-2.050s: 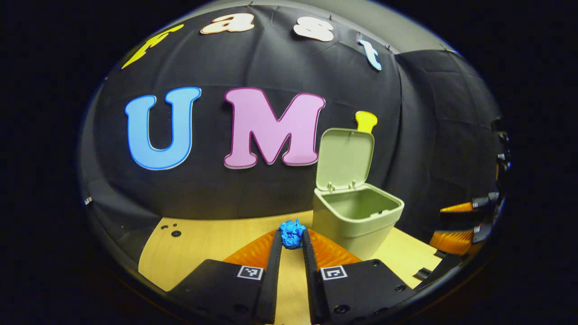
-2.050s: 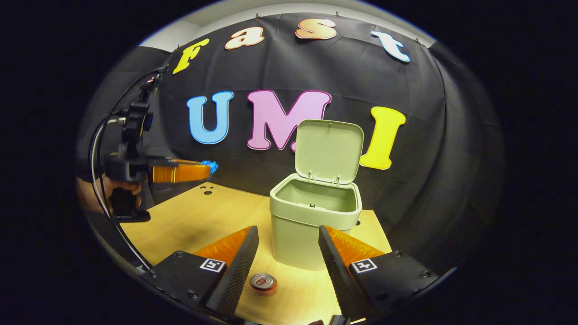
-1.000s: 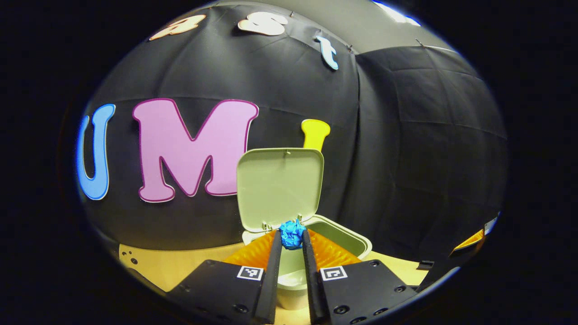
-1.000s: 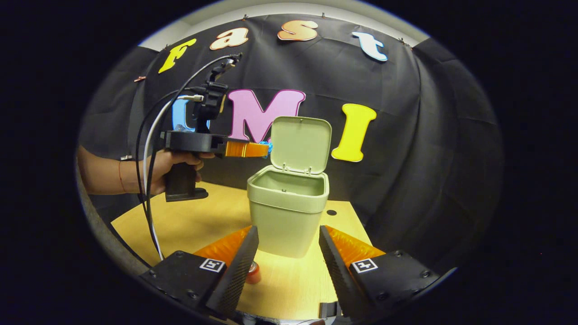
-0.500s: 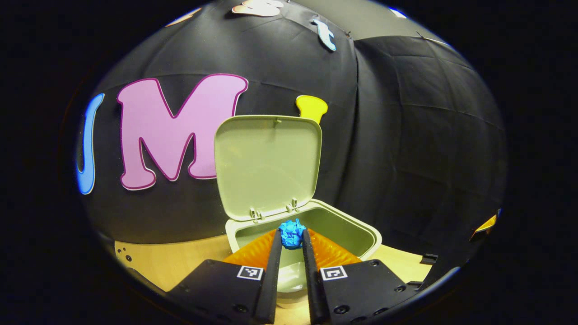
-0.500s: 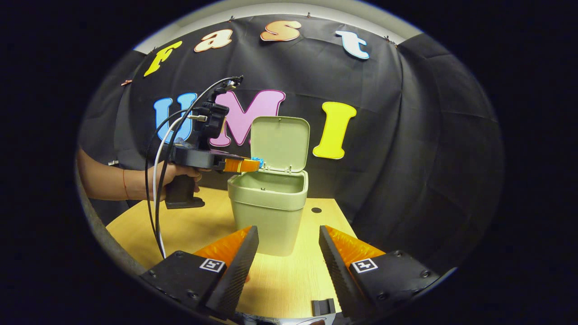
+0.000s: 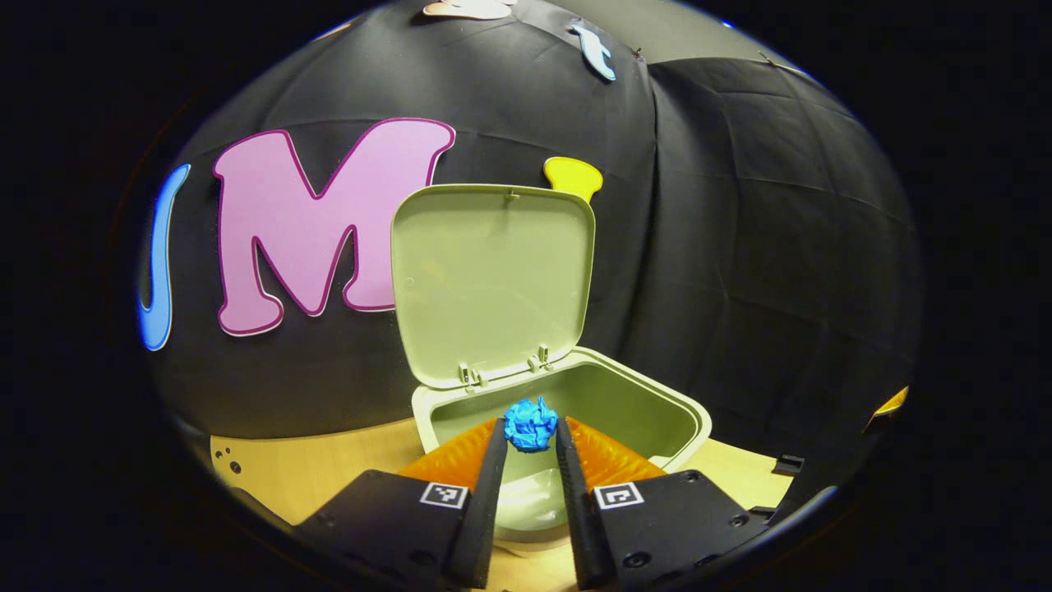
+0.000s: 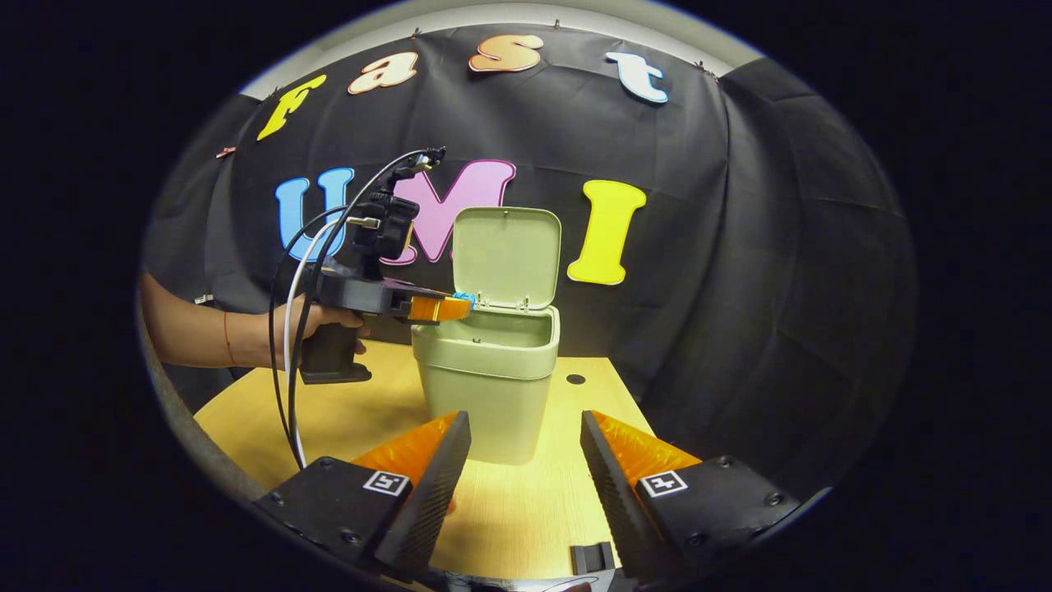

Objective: Press the lid of the desktop garbage bin to open it, pick up the crumpled paper on the desktop and throw it into the bin, then pick up the pop can on the desktop and drop it into the bin, and finally close the garbage bin lid.

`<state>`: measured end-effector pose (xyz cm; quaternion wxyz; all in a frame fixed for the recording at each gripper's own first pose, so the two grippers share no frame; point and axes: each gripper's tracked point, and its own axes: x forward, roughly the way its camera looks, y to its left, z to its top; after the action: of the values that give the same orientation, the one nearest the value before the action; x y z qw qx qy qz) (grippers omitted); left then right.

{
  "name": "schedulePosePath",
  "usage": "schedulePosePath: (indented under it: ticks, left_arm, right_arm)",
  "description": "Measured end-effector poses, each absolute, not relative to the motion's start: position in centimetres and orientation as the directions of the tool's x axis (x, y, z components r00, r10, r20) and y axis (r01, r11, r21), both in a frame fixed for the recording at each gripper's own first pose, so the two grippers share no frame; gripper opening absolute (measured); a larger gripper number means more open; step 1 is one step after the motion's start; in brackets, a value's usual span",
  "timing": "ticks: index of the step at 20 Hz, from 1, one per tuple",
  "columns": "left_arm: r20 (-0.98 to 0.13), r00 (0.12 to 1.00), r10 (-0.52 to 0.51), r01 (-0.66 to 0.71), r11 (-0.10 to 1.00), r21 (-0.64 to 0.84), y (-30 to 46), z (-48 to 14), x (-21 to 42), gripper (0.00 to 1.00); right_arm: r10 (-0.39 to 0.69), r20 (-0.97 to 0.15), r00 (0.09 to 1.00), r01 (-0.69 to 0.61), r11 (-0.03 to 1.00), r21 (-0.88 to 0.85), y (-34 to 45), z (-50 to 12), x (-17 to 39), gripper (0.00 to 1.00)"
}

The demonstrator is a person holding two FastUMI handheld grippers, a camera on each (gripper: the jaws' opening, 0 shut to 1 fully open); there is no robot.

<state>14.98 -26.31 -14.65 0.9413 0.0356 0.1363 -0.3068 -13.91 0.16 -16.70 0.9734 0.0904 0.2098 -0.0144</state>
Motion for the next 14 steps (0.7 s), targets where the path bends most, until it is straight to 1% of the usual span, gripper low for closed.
schedulePosePath:
  ticks: [2,3,4,5,7,8,9,10,14]
  left_arm:
    - [-0.281,0.774,-0.568,0.588,0.809,-0.016,-26.3,-14.8,14.9,0.44]
    - [-0.283,0.772,-0.569,0.589,0.808,-0.015,-26.2,-14.8,14.9,0.40]
    - [-0.282,0.773,-0.568,0.588,0.808,-0.014,-26.1,-14.8,14.8,0.45]
    - [-0.280,0.773,-0.569,0.590,0.807,-0.015,-26.1,-14.8,14.7,0.48]
    - [-0.275,0.775,-0.569,0.589,0.808,-0.012,-25.9,-14.6,14.6,0.59]
    - [-0.269,0.779,-0.567,0.587,0.810,-0.007,-25.7,-14.3,14.5,0.69]
    - [-0.258,0.785,-0.564,0.584,0.812,0.000,-25.5,-14.0,14.3,0.74]
    - [-0.247,0.786,-0.566,0.585,0.811,0.001,-25.4,-13.5,14.0,0.82]
    - [-0.206,0.812,-0.547,0.560,0.829,0.005,-23.8,-12.0,12.8,0.92]
  right_arm:
    - [0.015,-0.411,0.912,0.060,0.984,0.169,0.4,-16.6,-13.9,0.86]
    - [0.017,-0.410,0.912,0.057,0.984,0.169,0.5,-16.6,-13.9,0.86]
    - [0.021,-0.408,0.913,0.054,0.984,0.171,0.6,-16.6,-13.9,0.86]
    - [0.022,-0.407,0.913,0.052,0.984,0.170,0.6,-16.5,-13.9,0.86]
    - [0.029,-0.407,0.913,0.045,0.984,0.173,0.8,-16.5,-13.9,0.86]
    - [0.035,-0.409,0.912,0.041,0.984,0.174,1.0,-16.6,-13.9,0.86]
    - [0.040,-0.410,0.911,0.035,0.984,0.175,1.1,-16.7,-13.9,0.86]
    - [0.046,-0.409,0.911,0.029,0.984,0.174,1.4,-16.7,-14.0,0.86]
    - [0.077,-0.403,0.912,-0.005,0.984,0.177,2.1,-16.6,-13.7,0.86]
